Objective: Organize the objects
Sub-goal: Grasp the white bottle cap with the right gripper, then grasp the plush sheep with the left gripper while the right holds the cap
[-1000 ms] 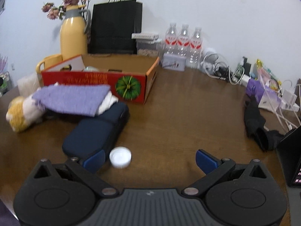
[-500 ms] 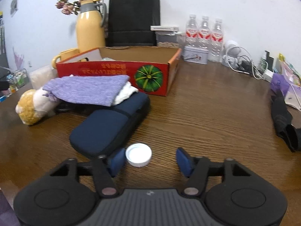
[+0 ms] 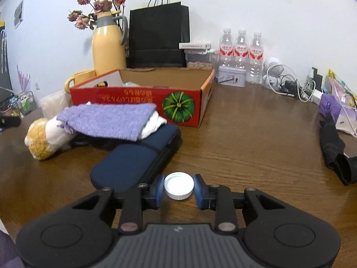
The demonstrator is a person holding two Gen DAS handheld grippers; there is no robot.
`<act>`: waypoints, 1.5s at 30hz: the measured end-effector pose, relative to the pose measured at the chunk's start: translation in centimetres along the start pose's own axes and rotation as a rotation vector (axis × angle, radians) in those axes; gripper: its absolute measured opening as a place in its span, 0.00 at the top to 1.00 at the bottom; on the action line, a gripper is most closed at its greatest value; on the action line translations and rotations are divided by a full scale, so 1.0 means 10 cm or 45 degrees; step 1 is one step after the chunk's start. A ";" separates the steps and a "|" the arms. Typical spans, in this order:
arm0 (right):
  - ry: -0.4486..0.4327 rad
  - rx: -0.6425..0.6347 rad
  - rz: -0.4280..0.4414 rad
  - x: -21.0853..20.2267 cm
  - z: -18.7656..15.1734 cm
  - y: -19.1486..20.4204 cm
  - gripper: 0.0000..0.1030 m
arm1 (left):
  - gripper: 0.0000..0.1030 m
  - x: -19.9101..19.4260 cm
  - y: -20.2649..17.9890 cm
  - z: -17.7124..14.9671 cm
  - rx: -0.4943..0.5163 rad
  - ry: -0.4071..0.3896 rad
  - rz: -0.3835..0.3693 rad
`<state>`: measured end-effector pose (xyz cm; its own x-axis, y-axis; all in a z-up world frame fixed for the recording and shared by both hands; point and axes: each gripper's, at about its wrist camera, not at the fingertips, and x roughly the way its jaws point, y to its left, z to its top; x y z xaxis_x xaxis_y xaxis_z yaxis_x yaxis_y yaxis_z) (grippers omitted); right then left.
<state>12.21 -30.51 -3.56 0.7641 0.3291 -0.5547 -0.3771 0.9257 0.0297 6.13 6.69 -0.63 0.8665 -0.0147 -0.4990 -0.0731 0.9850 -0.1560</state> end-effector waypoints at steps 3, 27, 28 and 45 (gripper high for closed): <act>-0.030 -0.004 -0.002 -0.02 0.08 0.06 0.74 | 0.00 0.04 -0.05 -0.02 0.022 -0.003 -0.033; -0.134 -0.097 0.113 0.22 0.69 0.88 0.74 | 0.00 0.56 -0.32 -0.08 0.191 0.081 -0.233; -0.135 -0.097 0.117 0.23 0.70 0.90 0.74 | 0.00 0.58 -0.32 -0.07 0.189 0.088 -0.241; -0.131 -0.065 0.145 0.22 0.62 0.97 0.74 | 0.09 0.54 -0.44 -0.12 0.208 0.058 -0.192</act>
<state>13.50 -19.66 0.66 0.7635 0.4514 -0.4618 -0.4886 0.8714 0.0440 10.52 2.08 -3.69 0.8381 -0.1681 -0.5189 0.1398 0.9858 -0.0936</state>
